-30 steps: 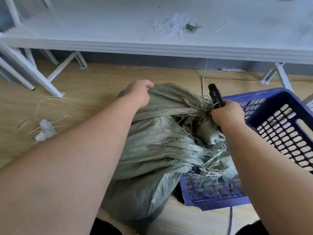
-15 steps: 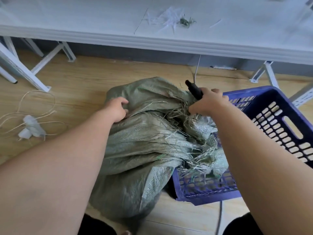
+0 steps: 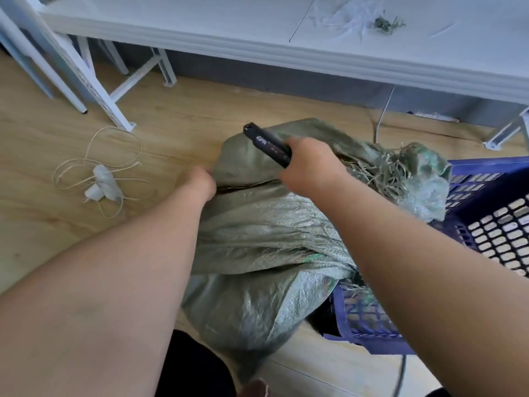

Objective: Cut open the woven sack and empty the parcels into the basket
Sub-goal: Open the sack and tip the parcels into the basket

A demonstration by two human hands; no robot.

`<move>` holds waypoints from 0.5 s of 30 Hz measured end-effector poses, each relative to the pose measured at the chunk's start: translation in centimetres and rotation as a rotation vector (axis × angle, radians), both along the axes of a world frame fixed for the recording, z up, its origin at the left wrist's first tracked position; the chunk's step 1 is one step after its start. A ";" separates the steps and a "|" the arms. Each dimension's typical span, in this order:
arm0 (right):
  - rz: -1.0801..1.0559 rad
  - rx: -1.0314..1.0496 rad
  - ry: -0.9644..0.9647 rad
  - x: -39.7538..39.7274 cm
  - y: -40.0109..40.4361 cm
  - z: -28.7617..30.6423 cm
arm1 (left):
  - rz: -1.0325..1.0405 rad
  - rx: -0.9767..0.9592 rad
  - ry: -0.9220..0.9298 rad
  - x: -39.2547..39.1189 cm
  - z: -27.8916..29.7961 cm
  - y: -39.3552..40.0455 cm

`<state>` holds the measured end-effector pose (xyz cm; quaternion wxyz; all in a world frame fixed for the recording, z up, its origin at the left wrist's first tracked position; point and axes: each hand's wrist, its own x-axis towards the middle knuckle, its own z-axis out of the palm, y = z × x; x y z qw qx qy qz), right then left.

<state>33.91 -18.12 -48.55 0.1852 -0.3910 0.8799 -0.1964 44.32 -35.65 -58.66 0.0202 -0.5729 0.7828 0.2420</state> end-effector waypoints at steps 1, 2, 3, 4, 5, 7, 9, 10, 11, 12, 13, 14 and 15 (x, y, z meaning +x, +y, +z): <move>0.015 0.029 -0.005 0.5 -0.5 -0.9 | -0.030 0.021 -0.078 0.9 -0.5 -0.3; 0.024 0.054 -0.001 0.8 -0.8 -1.6 | -0.056 0.035 -0.129 1.8 -0.8 -0.4; 0.030 0.077 0.007 1.0 -1.2 -2.3 | -0.072 0.051 -0.150 2.6 -1.4 -0.7; 0.032 0.099 0.019 1.1 -1.5 -2.8 | -0.077 0.071 -0.144 3.2 -2.1 -1.1; 0.025 0.117 0.029 1.1 -1.7 -3.3 | -0.077 0.081 -0.115 3.8 -2.7 -1.6; -0.004 0.140 0.054 0.8 -2.2 -4.1 | -0.022 0.076 0.018 4.3 -3.6 -2.3; -0.038 0.148 0.069 0.6 -2.6 -4.9 | 0.022 0.049 0.092 4.3 -4.4 -3.1; -0.054 0.149 0.067 0.6 -2.6 -5.2 | 0.028 0.024 0.100 4.3 -4.7 -3.4; -0.066 0.148 0.060 0.6 -2.7 -5.3 | 0.029 0.003 0.098 4.3 -4.8 -3.5; -0.076 0.143 0.049 0.6 -2.6 -5.4 | 0.027 -0.014 0.093 4.2 -4.9 -3.5; -0.085 0.137 0.036 0.5 -2.5 -5.3 | 0.028 -0.029 0.086 4.1 -4.8 -3.3; -0.097 0.132 0.024 0.4 -2.4 -5.2 | 0.037 -0.042 0.088 4.0 -4.6 -3.1; -0.113 0.130 0.009 0.3 -2.2 -5.0 | 0.054 -0.053 0.103 4.0 -4.2 -2.8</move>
